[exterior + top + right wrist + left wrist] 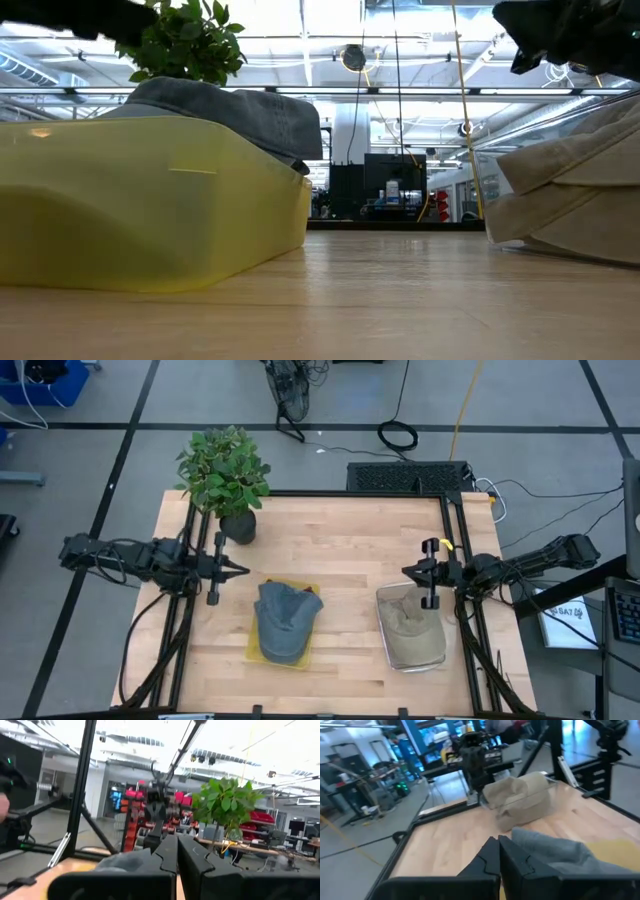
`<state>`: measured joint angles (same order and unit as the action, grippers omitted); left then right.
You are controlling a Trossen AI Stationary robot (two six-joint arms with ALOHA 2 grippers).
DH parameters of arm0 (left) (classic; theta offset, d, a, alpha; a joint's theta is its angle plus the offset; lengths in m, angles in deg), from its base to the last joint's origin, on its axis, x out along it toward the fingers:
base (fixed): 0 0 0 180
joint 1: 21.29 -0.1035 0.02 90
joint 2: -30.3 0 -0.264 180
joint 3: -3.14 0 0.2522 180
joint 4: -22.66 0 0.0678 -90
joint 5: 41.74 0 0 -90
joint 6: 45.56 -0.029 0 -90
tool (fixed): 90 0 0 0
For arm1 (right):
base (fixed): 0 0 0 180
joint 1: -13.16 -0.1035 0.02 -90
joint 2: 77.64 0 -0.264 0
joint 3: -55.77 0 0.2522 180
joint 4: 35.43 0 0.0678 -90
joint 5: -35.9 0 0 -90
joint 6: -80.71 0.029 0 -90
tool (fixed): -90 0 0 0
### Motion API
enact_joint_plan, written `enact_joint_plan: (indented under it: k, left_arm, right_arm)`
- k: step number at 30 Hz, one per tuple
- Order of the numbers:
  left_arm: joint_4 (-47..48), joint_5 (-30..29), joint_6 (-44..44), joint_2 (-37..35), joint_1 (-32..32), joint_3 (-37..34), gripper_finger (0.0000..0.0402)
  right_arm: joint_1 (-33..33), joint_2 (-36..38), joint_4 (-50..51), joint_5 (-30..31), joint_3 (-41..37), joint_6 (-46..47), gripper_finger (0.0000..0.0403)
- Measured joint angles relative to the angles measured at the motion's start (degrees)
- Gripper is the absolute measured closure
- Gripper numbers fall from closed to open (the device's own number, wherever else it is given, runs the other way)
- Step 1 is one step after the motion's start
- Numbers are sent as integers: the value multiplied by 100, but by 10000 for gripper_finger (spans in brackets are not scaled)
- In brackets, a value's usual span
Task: Pick & Place hat
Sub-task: Return to Home Position
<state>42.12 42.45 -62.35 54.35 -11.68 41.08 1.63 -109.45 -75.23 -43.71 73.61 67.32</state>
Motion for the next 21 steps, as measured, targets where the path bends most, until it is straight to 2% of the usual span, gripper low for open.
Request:
enact_joint_plan:
  k: [4,13,18,21]
  left_arm:
    - [-161,110,84,-592,-153,-418,399]
    - [332,149,84,-1653,-72,-457,400]
    - [98,641,-180,-1796,-27,-706,400]
    - [-268,745,-145,-1794,-26,-1053,400]
  right_arm:
    - [74,614,486,-2,0,45,403]
    - [260,2460,2700,-12,0,488,403]
    - [258,3079,3540,-166,0,672,403]
    - [260,3168,3736,-164,0,821,403]
